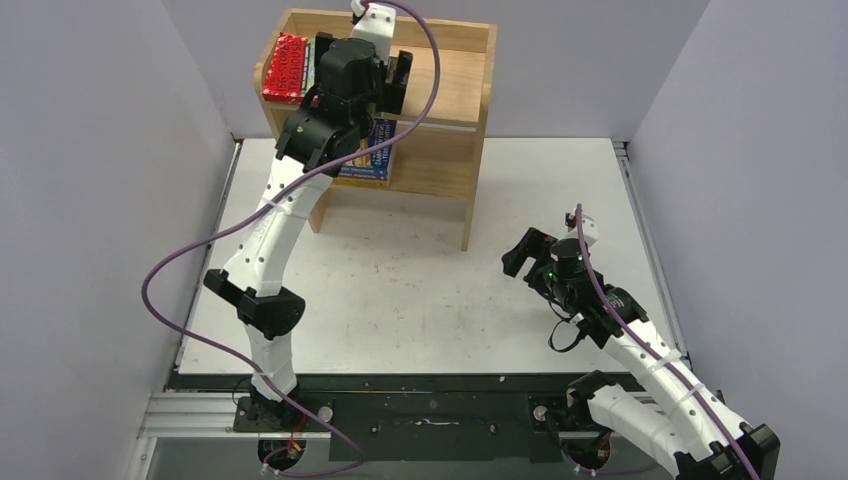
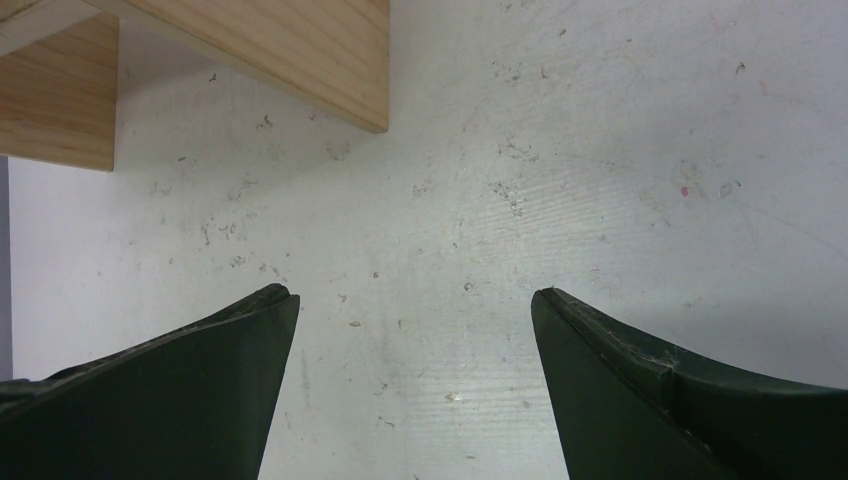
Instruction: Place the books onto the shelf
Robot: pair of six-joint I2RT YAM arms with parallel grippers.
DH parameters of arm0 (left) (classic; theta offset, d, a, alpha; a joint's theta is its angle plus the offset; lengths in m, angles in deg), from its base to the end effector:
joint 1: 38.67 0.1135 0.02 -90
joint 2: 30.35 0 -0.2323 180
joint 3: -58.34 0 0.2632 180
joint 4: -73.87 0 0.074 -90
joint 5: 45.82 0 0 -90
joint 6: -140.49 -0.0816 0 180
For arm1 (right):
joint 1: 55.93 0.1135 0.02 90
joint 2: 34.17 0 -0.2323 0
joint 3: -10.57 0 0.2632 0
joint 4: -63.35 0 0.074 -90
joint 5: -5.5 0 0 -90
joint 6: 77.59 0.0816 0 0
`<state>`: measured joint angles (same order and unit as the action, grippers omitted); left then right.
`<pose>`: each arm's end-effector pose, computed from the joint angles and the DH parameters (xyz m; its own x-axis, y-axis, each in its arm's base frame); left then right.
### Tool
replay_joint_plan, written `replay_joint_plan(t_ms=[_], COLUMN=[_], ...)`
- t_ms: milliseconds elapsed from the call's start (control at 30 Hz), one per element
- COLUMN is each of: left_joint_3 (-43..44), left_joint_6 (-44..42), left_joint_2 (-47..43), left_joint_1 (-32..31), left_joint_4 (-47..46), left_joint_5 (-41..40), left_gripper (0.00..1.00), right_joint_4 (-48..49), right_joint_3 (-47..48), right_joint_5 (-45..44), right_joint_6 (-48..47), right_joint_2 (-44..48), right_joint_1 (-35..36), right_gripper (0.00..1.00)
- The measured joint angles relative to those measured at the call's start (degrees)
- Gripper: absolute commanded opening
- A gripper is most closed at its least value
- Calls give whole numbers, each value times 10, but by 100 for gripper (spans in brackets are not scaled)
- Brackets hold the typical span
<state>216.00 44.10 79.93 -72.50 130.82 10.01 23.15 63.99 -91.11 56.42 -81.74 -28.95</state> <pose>0.3730 -0.1948 0.5016 -0.1372 0.2028 -0.9696 0.0159 0.9791 0.2025 0.2298 0.1065 0.2243 -0.6159 0.4609 -0.6389 0.0861 0.8455 0.5269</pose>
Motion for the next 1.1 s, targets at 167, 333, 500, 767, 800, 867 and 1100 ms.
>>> replay_joint_plan(t_ms=[167,333,500,767,800,867,1100], left_joint_3=[-42,-57,-116,-439,-496,-597,-838], left_joint_6=[10,29,85,190,203,233,377], left_joint_2=[-44,-112,-227,-456,-481,-517,-548], left_joint_1=[-6,-13,-13,-13,-13,-12,-12], left_joint_4=[-8,-17,-23,-21,-16,-9,6], left_joint_5=[35,67,86,168,180,200,242], left_gripper=[96,96,96,96,96,96,96], right_joint_4=[0,0,0,-53,-59,-66,-75], right_joint_3=[0,0,0,69,83,105,120], right_joint_5=[0,0,-3,-76,-91,-121,-188], right_joint_6=[0,0,-3,-56,-65,-82,-116], right_joint_2=[0,0,0,-3,-3,-3,1], right_joint_1=[0,0,0,0,0,0,0], right_gripper=[90,90,90,90,90,90,90])
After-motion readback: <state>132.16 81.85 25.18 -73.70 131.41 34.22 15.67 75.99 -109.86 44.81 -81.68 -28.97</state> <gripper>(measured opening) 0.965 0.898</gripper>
